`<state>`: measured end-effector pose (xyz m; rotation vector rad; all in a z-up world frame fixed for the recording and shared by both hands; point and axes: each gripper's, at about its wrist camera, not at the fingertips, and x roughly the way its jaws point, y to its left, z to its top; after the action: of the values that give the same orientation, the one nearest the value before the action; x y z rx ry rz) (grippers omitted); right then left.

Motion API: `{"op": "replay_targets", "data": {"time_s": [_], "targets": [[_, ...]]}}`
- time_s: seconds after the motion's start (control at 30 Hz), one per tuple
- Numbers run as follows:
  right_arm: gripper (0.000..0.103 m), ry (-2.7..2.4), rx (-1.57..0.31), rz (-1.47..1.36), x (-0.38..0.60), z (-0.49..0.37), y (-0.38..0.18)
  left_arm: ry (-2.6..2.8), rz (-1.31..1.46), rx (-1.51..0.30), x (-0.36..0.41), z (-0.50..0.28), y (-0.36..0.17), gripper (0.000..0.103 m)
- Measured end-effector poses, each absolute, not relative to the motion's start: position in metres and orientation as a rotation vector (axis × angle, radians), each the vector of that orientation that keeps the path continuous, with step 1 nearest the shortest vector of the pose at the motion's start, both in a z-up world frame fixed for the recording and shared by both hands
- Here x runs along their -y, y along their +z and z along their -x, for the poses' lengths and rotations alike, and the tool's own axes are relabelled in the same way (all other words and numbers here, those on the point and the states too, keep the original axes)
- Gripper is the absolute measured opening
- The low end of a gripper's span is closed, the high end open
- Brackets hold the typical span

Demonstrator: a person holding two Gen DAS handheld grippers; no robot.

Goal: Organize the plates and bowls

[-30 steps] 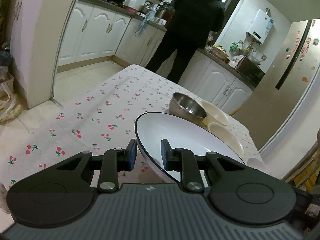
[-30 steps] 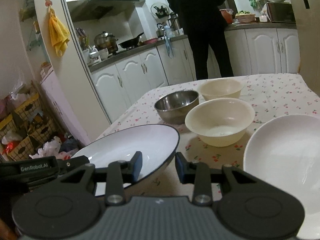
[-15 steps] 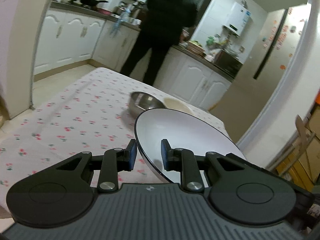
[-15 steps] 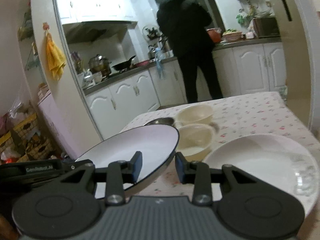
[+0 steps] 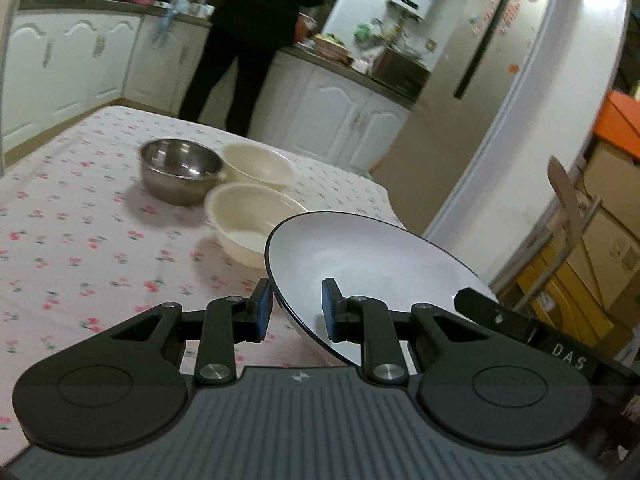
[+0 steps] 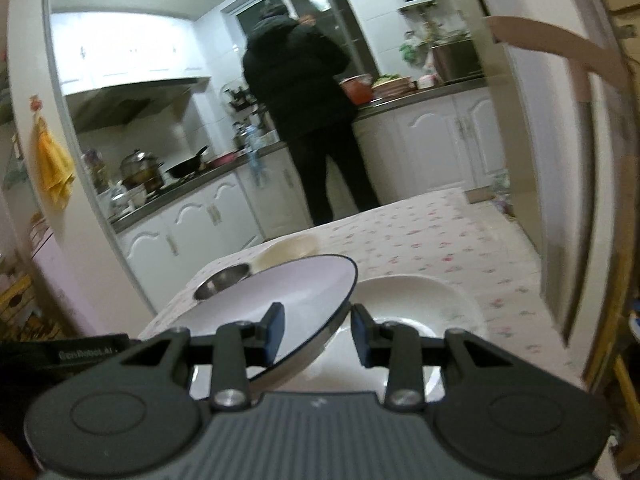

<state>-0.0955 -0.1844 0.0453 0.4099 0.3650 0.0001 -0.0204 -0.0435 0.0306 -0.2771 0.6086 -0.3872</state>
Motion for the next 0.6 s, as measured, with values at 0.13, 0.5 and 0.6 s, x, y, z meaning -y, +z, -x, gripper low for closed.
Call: {"op": "replay_targets", "data": {"time_s": [0.13,0.5,0.6], "targets": [[0.036,-0.040,-0.366,-0.441,0.201,0.104,0.039,-0.412,0.251,-0.625,0.062,0.016,0.025,0.024],[0.036,-0.092,-0.374,-0.498,0.229,0.113,0.027,-0.432,0.195,-0.665,0.082,0.015,0.015,0.024],[0.037,-0.093,-0.385,-0.505,0.232,0.112,0.023,-0.427,0.191,-0.672,0.082,0.013,0.014,0.024]]}}
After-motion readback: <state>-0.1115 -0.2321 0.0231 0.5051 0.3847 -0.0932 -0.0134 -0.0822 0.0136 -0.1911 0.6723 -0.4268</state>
